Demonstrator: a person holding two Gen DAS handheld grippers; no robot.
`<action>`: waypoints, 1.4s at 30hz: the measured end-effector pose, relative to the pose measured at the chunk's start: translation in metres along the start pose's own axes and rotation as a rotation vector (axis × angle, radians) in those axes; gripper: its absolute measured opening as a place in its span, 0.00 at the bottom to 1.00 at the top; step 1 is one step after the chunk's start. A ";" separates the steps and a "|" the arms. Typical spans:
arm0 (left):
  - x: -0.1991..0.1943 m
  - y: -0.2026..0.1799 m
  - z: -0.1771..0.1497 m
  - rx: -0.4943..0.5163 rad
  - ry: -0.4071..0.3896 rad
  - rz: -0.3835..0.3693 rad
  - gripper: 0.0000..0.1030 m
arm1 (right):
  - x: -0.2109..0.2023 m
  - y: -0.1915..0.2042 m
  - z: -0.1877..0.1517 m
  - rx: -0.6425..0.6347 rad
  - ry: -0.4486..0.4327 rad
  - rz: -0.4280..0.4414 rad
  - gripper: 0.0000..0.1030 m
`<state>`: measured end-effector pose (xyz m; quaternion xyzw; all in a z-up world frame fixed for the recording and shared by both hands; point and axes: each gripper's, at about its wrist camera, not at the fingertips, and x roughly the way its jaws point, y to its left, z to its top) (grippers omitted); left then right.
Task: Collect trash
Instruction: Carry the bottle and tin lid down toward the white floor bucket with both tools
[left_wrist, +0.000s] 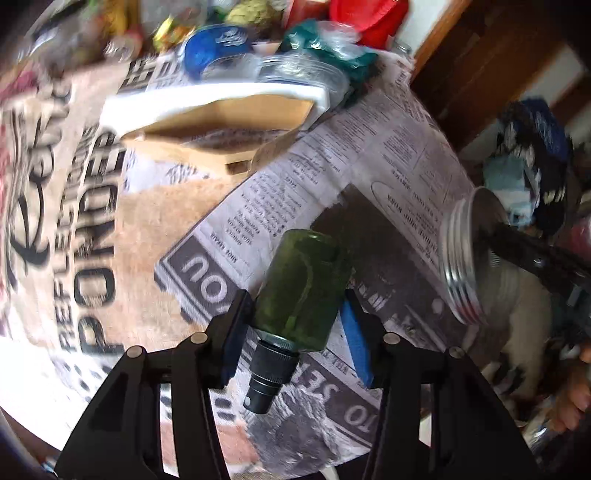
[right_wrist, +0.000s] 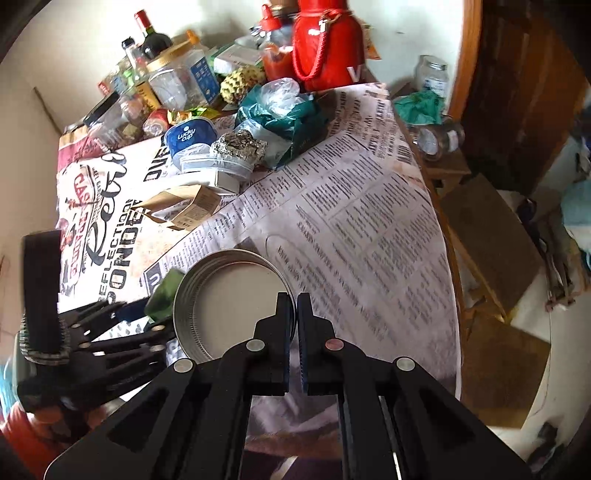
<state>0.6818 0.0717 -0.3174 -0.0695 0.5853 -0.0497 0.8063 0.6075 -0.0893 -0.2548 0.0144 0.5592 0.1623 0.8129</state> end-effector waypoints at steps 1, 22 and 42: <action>0.001 -0.003 0.000 0.022 -0.004 0.008 0.46 | -0.004 0.002 -0.006 0.019 -0.012 -0.012 0.04; -0.192 0.034 -0.049 0.084 -0.358 -0.100 0.42 | -0.116 0.045 -0.075 0.155 -0.247 -0.112 0.04; -0.265 -0.053 -0.220 -0.141 -0.493 0.038 0.41 | -0.195 0.019 -0.186 -0.069 -0.290 0.037 0.04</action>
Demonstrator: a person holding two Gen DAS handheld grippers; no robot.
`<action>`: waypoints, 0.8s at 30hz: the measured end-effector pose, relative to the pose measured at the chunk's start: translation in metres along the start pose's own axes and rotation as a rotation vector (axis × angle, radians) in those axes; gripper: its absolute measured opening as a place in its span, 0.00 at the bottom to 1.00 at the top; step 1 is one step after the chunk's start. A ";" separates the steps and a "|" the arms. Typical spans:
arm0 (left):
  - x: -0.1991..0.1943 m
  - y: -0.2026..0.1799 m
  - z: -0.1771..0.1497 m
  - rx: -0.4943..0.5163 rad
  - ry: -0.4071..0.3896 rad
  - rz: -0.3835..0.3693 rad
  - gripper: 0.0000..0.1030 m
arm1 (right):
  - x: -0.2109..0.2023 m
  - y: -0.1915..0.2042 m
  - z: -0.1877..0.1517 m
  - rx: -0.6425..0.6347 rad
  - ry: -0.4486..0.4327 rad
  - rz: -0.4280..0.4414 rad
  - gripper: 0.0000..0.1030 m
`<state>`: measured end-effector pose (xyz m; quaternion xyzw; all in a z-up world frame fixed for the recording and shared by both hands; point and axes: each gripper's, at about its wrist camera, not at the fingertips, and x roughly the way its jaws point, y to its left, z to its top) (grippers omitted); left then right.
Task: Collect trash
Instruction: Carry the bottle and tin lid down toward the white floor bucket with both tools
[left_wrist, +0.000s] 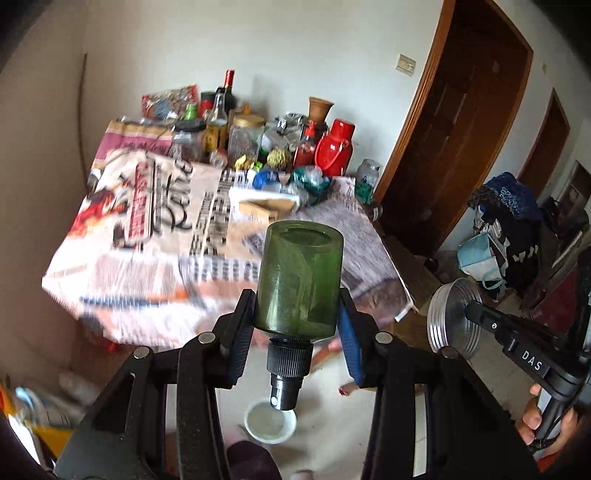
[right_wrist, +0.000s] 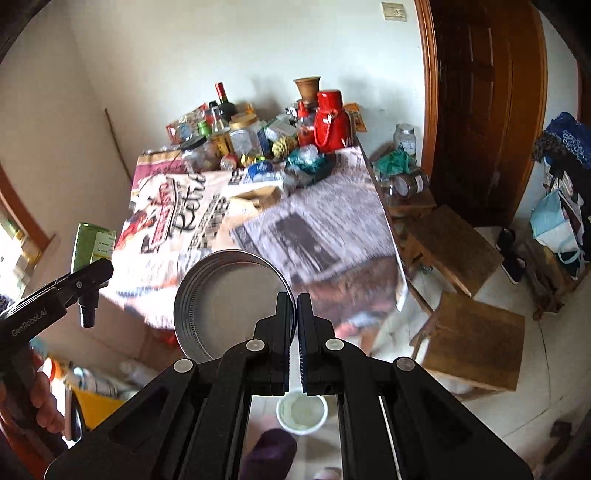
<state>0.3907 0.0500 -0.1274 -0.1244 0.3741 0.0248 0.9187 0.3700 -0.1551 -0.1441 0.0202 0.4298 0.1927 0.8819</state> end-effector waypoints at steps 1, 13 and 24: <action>-0.004 -0.005 -0.009 -0.012 0.006 0.000 0.41 | -0.005 -0.004 -0.009 -0.007 0.007 0.003 0.04; -0.011 -0.038 -0.097 -0.028 0.131 0.042 0.41 | 0.002 -0.029 -0.076 -0.009 0.136 0.017 0.04; 0.062 -0.012 -0.164 -0.015 0.336 0.024 0.41 | 0.078 -0.026 -0.137 -0.012 0.297 0.007 0.04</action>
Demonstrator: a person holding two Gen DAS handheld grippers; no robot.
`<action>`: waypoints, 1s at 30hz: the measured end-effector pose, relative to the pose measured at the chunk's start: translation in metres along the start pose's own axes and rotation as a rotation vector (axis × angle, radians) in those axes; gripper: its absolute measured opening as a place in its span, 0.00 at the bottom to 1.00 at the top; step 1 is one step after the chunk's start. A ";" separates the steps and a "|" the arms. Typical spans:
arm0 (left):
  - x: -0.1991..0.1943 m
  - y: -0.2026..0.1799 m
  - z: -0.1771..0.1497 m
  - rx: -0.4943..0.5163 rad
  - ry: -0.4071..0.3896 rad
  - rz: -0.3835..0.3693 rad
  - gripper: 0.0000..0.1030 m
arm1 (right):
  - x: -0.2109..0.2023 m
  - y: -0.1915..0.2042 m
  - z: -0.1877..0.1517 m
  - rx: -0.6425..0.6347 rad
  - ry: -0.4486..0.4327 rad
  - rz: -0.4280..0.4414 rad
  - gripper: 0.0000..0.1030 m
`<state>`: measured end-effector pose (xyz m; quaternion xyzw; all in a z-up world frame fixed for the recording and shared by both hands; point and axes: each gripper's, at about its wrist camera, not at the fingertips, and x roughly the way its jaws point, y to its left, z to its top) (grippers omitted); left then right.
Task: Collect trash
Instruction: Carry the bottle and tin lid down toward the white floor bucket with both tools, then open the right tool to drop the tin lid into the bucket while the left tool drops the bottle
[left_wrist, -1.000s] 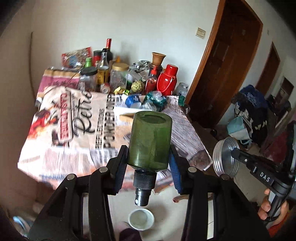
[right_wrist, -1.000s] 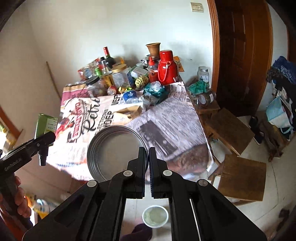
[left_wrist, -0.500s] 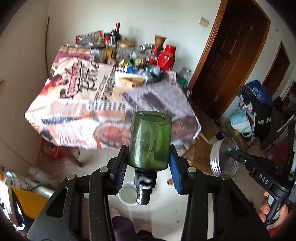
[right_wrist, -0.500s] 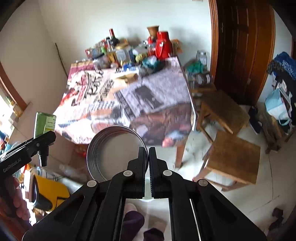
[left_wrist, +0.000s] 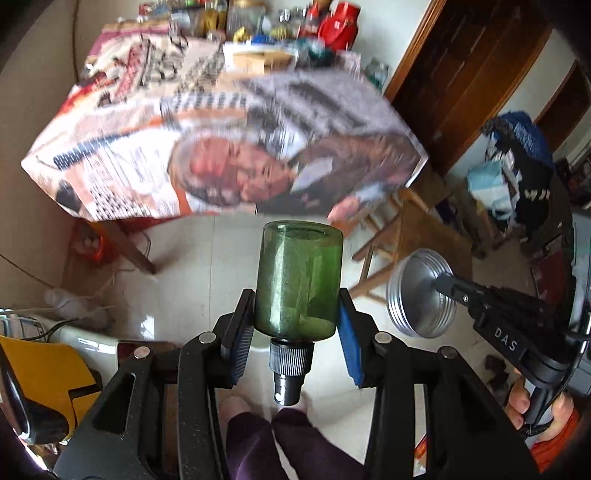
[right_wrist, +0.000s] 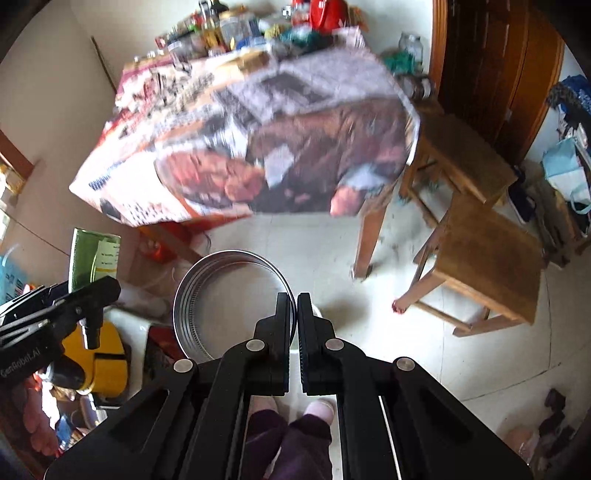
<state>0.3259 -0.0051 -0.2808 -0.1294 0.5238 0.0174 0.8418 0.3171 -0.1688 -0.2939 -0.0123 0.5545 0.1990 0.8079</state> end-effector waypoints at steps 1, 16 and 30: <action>0.013 0.004 -0.005 -0.001 0.020 -0.003 0.41 | 0.016 0.000 -0.003 0.000 0.018 0.000 0.04; 0.247 0.086 -0.067 -0.044 0.237 0.005 0.41 | 0.232 -0.023 -0.058 0.008 0.204 -0.047 0.04; 0.397 0.124 -0.103 -0.072 0.363 -0.019 0.40 | 0.363 -0.032 -0.065 0.011 0.342 0.025 0.30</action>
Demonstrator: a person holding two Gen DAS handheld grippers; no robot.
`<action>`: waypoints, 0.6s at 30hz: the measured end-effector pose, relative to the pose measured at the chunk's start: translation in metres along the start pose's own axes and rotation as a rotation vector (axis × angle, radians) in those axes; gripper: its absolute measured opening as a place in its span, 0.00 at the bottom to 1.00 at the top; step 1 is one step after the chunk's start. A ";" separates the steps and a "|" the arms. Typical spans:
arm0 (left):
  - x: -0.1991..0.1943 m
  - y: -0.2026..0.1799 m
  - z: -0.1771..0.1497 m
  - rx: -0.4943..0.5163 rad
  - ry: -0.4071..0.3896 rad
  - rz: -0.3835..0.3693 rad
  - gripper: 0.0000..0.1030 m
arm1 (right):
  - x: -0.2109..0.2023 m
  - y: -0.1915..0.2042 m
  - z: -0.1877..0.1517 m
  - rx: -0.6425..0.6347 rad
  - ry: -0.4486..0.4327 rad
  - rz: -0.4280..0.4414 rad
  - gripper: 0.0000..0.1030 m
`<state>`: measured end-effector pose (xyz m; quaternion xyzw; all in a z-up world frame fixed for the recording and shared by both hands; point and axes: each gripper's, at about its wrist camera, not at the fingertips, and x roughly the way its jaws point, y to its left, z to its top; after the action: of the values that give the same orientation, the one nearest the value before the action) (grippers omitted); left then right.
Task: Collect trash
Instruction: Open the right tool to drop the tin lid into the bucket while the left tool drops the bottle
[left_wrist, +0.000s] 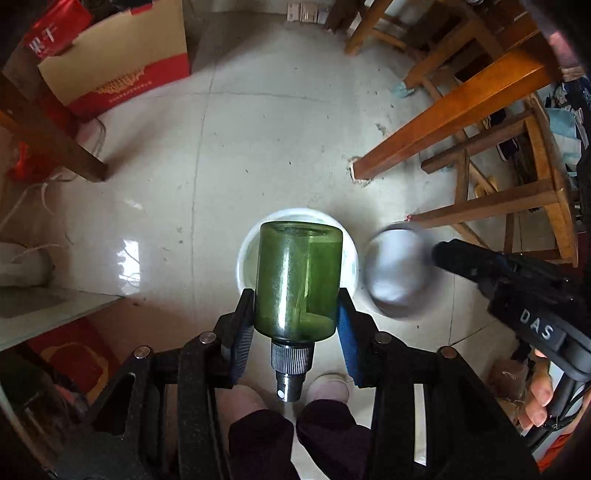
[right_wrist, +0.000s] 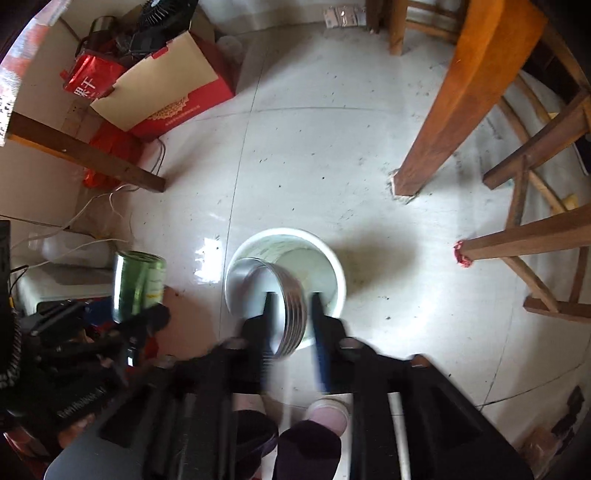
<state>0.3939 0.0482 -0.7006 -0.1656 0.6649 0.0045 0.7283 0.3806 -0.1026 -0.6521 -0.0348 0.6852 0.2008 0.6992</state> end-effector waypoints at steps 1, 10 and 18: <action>0.003 0.000 0.002 -0.001 0.011 -0.006 0.40 | 0.001 0.000 0.000 -0.003 -0.003 -0.004 0.39; 0.007 -0.004 0.006 -0.026 0.063 -0.017 0.47 | -0.024 0.005 -0.008 -0.019 -0.021 -0.047 0.42; -0.071 -0.015 0.001 -0.018 0.023 0.006 0.47 | -0.095 0.028 -0.011 -0.029 -0.040 -0.060 0.42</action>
<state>0.3901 0.0499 -0.6281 -0.1703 0.6738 0.0109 0.7189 0.3626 -0.1025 -0.5544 -0.0614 0.6667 0.1905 0.7180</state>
